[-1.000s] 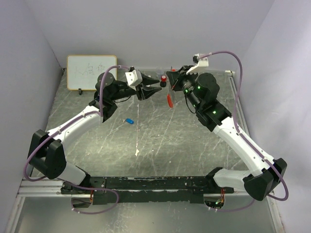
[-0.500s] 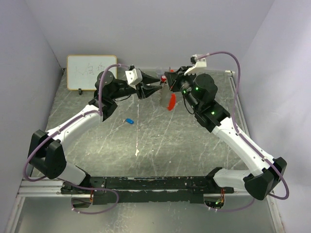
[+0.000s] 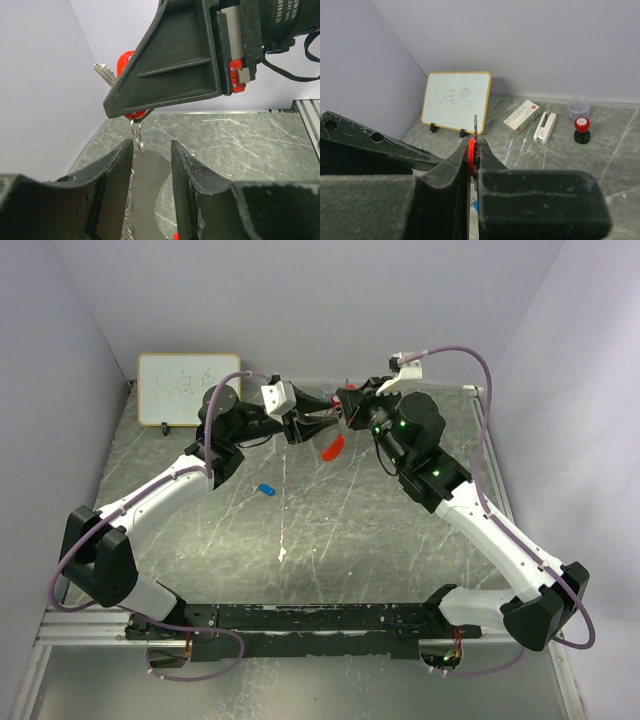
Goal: Put the keys on the keyring
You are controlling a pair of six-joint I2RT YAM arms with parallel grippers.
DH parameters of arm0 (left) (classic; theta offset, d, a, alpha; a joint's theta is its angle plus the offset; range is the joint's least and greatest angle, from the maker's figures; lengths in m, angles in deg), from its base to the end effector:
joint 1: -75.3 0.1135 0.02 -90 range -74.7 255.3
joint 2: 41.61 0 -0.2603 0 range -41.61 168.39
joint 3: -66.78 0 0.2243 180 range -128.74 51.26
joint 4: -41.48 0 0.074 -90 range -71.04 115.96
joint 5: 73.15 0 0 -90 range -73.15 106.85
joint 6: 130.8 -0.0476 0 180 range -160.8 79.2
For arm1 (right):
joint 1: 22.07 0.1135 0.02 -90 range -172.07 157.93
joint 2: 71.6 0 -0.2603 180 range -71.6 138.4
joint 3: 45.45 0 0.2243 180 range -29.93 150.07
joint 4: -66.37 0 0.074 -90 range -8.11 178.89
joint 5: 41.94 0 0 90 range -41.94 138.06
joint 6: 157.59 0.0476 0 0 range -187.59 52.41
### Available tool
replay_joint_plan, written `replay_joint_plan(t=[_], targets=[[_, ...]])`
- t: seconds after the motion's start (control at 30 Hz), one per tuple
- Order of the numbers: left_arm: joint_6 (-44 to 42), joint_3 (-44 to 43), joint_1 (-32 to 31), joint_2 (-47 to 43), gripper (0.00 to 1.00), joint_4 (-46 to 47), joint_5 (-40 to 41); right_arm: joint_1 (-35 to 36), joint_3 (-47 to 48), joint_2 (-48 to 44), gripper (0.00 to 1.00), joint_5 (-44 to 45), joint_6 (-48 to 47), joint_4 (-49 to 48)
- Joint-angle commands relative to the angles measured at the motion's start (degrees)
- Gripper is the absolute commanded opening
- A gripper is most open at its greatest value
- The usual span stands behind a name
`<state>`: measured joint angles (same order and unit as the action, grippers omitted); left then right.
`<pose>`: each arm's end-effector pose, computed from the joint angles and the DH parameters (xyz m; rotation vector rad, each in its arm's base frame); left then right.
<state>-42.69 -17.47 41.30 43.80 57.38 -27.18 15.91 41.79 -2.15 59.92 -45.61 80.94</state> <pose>0.2535 -0.2109 0.3960 1.0410 1.0187 -0.9639 0.2130 0.1539 0.4325 -0.0469 1.5538 0.6778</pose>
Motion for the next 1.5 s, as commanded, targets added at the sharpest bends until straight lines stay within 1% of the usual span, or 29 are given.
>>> replay_joint_plan(t=[0.0,0.37,0.7,0.77,0.83,0.9,1.0,1.03,1.2,1.47], targets=[[-0.22,-2.02,-0.45,0.57,0.47,0.18,-0.92,0.59,2.5,0.35,0.0,0.97,-0.7,-2.74],[-0.61,-2.5,-0.41,1.16,0.46,-0.83,0.92,1.62,2.3,0.12,0.0,1.31,-0.9,-3.09],[-0.61,-2.37,-0.45,1.52,0.46,0.12,2.3,2.29,2.29,0.07,0.0,1.61,-1.16,-3.31],[-0.59,-2.37,-0.45,1.55,0.41,0.25,2.45,2.41,2.2,0.08,0.0,1.67,-1.2,-3.31],[-0.64,-2.5,-0.45,1.6,0.32,0.19,2.43,2.45,2.15,0.01,0.0,1.77,-1.19,-3.48],[-0.7,-2.71,-0.45,1.66,0.25,-0.2,2.59,2.47,2.13,-0.08,0.0,1.92,-1.18,-3.53],[-0.82,-2.81,-0.44,1.68,0.1,-0.6,2.55,2.53,2.1,-0.2,0.0,2.56,-1.19,-3.41],[-0.88,-2.69,-0.45,1.59,0.07,-0.65,2.47,2.54,2.1,-0.26,0.0,2.93,-1.03,-3.3],[-1.33,-1.72,-0.45,1.15,0.07,0.06,2.34,2.54,2.43,-0.11,0.0,5.38,-0.13,-2.33],[-0.82,2.02,-0.3,-1.35,0.07,5.11,5.18,2.49,2.01,0.01,0.0,8.89,1.58,-0.62]])
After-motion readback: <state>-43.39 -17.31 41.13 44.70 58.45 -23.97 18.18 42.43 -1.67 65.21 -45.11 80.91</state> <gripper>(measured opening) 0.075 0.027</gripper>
